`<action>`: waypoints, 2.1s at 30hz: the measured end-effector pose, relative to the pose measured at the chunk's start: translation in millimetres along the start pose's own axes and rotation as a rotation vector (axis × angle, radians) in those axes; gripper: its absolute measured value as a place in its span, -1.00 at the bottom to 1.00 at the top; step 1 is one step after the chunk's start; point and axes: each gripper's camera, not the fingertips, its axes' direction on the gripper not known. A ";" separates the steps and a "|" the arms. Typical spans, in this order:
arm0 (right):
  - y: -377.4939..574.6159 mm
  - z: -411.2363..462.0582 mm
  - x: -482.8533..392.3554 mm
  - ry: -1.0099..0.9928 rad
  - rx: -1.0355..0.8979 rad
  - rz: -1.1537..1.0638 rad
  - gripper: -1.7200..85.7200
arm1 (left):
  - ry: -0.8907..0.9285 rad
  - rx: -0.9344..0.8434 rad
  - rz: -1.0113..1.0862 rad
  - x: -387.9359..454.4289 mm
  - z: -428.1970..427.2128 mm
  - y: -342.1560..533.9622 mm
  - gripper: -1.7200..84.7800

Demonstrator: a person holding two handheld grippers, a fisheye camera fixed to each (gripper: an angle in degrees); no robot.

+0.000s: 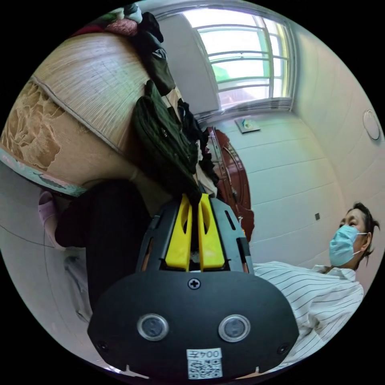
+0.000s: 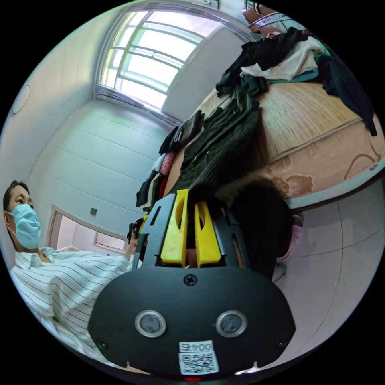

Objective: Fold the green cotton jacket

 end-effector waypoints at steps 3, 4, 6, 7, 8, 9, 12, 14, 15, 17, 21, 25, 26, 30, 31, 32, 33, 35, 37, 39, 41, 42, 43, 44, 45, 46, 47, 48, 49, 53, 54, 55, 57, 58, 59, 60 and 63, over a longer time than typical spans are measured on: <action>-6.0 -21.0 -20.3 -0.041 0.040 -0.009 -0.76 | 0.034 0.023 0.015 14.8 -26.4 1.6 -0.88; -5.3 -28.5 -27.4 -0.055 0.046 -0.013 -0.77 | 0.051 0.025 0.018 19.1 -35.9 3.8 -0.88; -0.5 -38.9 -36.7 -0.075 0.047 -0.012 -0.79 | 0.074 0.028 0.010 23.0 -50.9 10.0 -0.88; 4.9 -45.2 -41.6 -0.085 0.043 -0.004 -0.80 | 0.089 0.028 -0.003 24.2 -61.0 15.8 -0.88; 11.7 -51.2 -45.4 -0.097 0.041 0.010 -0.81 | 0.099 0.025 -0.016 25.1 -70.9 23.2 -0.88; 15.3 -53.8 -46.7 -0.104 0.041 0.019 -0.82 | 0.103 0.024 -0.022 25.4 -75.5 27.3 -0.88; 29.1 -61.9 -46.8 -0.150 0.047 0.081 -0.86 | 0.119 0.026 -0.079 22.1 -92.4 45.2 -0.88; 27.4 -61.5 -41.3 -0.202 0.065 0.148 -0.90 | 0.134 0.042 -0.132 19.3 -95.6 46.7 -0.88; 24.6 -60.8 -39.6 -0.217 0.071 0.165 -0.91 | 0.141 0.046 -0.143 19.4 -94.4 43.9 -0.87; 6.1 -56.8 -31.7 -0.286 0.115 0.245 -0.91 | 0.165 0.063 -0.159 26.7 -84.0 20.1 -0.88; -40.8 -46.6 -22.5 -0.371 0.189 0.336 -0.89 | 0.214 0.072 -0.133 50.9 -54.3 -51.3 -0.87; -121.7 -24.1 -19.5 -0.349 0.221 0.337 -0.88 | 0.190 0.073 -0.115 69.9 -3.0 -163.1 -0.87; -148.6 -14.0 -15.4 -0.327 0.225 0.340 -0.88 | 0.168 0.070 -0.099 70.1 16.2 -197.5 -0.87; -231.6 32.6 22.4 -0.299 0.204 0.396 -0.86 | 0.116 0.104 -0.170 25.9 81.5 -295.7 -0.84; -256.9 53.4 41.9 -0.316 0.193 0.413 -0.84 | 0.082 0.132 -0.199 2.8 101.2 -321.8 -0.82; -278.3 75.5 62.1 -0.343 0.174 0.418 -0.83 | 0.060 0.173 -0.228 -23.5 119.1 -342.8 -0.81; -286.1 85.7 72.3 -0.352 0.165 0.432 -0.82 | 0.056 0.192 -0.244 -37.1 127.4 -350.9 -0.80; -295.6 109.5 100.0 -0.389 0.230 0.490 -0.84 | 0.028 0.236 -0.331 -87.4 153.7 -367.9 -0.76; -293.8 115.8 105.3 -0.429 0.294 0.475 -0.83 | 0.020 0.241 -0.330 -109.3 168.6 -373.7 -0.74; -291.0 116.8 103.5 -0.457 0.310 0.425 -0.83 | -0.009 0.229 -0.314 -122.0 179.3 -376.8 -0.73; -279.2 99.9 80.1 -0.451 0.356 0.267 -0.84 | 0.012 0.241 -0.261 -129.8 180.2 -369.5 -0.75; -274.4 92.9 68.6 -0.422 0.365 0.213 -0.84 | 0.020 0.249 -0.238 -130.0 177.9 -364.9 -0.76; -261.6 77.1 36.6 -0.320 0.370 0.068 -0.81 | 0.030 0.260 -0.171 -126.9 171.0 -352.7 -0.77; -241.7 62.3 -5.0 -0.138 0.365 -0.112 -0.78 | 0.019 0.251 -0.073 -119.7 162.4 -336.7 -0.79; -228.9 57.4 -25.2 -0.027 0.368 -0.195 -0.75 | 0.001 0.237 -0.018 -115.5 158.0 -326.8 -0.80; -198.5 53.8 -58.6 0.178 0.394 -0.342 -0.72 | -0.059 0.210 0.083 -108.4 148.9 -301.8 -0.82; -166.2 54.7 -77.5 0.320 0.438 -0.441 -0.69 | -0.137 0.199 0.182 -104.3 139.6 -267.7 -0.84; -151.7 55.3 -81.3 0.358 0.450 -0.466 -0.71 | -0.174 0.200 0.231 -103.9 135.3 -247.9 -0.85; -128.8 55.9 -79.4 0.377 0.431 -0.456 -0.74 | -0.255 0.214 0.324 -106.4 128.8 -205.4 -0.87; -73.0 59.8 -35.3 0.266 0.304 -0.207 -0.95 | -0.573 0.145 0.500 -144.9 148.0 -78.0 -0.90; -65.9 61.9 -28.5 0.260 0.298 -0.178 -0.96 | -0.603 0.120 0.506 -152.6 155.0 -66.9 -0.90; -53.9 67.7 -14.7 0.250 0.288 -0.119 -0.96 | -0.640 0.090 0.525 -165.7 168.8 -48.3 -0.89; -43.1 81.5 9.0 0.202 0.227 -0.016 -0.95 | -0.705 0.062 0.575 -179.8 191.4 -30.2 -0.86; -38.0 91.1 26.0 0.133 0.184 0.047 -0.93 | -0.758 0.036 0.618 -187.5 208.2 -23.6 -0.83; -32.6 99.0 41.4 0.070 0.166 0.097 -0.89 | -0.797 0.008 0.679 -193.9 224.4 -18.4 -0.78; -30.4 101.9 48.5 0.045 0.163 0.126 -0.86 | -0.813 -0.006 0.705 -197.2 232.0 -16.4 -0.76; -25.0 104.6 65.8 -0.032 0.191 0.170 -0.84 | -0.829 -0.114 0.811 -212.7 264.1 -11.3 -0.68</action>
